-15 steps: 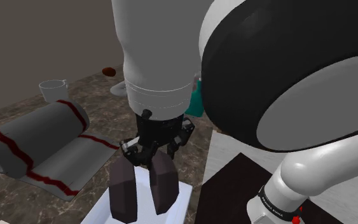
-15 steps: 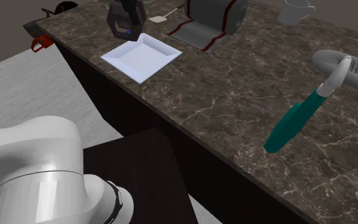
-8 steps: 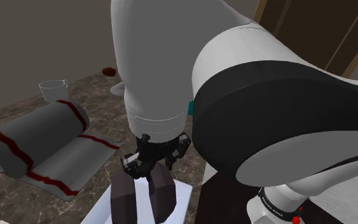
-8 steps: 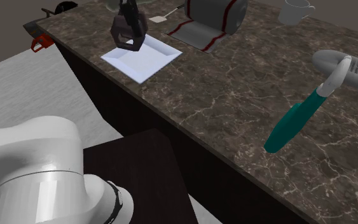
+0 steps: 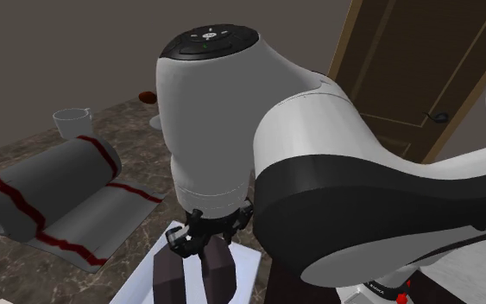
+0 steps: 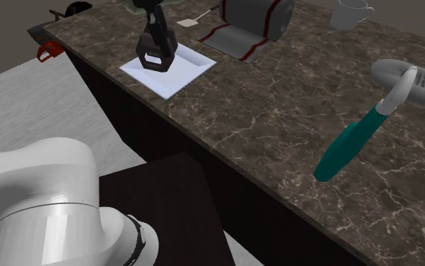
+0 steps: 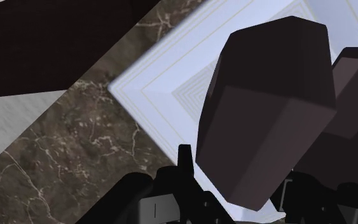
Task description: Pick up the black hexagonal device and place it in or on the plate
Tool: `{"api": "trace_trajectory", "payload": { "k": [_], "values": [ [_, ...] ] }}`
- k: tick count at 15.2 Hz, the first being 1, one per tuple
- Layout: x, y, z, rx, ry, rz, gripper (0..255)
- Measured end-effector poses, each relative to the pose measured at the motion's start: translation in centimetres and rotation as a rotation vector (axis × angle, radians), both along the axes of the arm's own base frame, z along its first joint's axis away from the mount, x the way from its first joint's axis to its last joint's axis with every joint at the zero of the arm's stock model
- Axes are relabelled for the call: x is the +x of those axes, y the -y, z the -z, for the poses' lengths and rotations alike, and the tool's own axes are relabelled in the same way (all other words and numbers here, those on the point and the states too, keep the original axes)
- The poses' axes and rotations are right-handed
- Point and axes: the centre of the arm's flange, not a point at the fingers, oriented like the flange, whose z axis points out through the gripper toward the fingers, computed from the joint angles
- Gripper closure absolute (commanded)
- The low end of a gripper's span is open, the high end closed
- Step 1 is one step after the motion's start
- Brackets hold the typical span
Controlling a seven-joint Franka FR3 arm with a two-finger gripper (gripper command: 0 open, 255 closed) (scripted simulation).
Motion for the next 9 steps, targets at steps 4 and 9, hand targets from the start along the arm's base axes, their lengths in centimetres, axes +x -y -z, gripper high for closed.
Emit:
{"api": "trace_trajectory", "payload": {
  "k": [4,9],
  "values": [
    [-0.01,0.02,0.21,0.000,0.000,0.000,255],
    [0.02,0.02,0.19,0.001,0.001,0.000,0]
  ]
}}
